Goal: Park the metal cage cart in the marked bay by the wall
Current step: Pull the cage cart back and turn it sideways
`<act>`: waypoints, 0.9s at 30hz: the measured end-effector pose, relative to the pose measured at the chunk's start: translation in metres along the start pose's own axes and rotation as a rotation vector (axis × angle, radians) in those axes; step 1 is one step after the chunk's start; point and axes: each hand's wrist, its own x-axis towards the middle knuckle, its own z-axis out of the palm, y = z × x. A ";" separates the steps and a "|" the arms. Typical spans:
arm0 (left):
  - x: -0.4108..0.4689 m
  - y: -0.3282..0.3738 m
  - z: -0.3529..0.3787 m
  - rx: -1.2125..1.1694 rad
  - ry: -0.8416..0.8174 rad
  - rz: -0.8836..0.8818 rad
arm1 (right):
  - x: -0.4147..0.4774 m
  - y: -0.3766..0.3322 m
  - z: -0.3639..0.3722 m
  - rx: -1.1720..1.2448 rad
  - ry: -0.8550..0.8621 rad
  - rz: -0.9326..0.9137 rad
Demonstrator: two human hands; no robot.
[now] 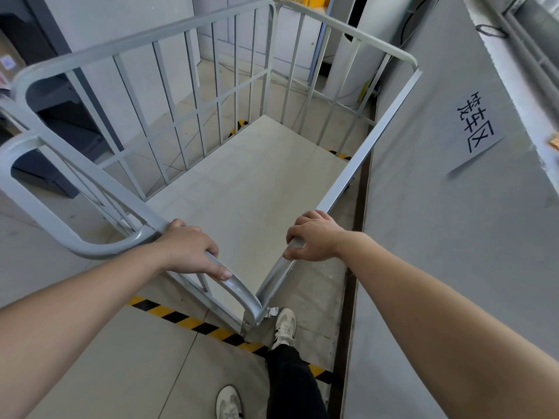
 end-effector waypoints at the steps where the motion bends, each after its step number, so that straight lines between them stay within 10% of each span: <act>1: 0.000 0.001 0.000 0.000 -0.001 -0.003 | 0.000 0.001 0.000 0.003 -0.002 0.000; 27: 0.011 -0.003 -0.010 -0.019 0.011 -0.019 | 0.011 0.007 -0.006 0.037 0.011 0.021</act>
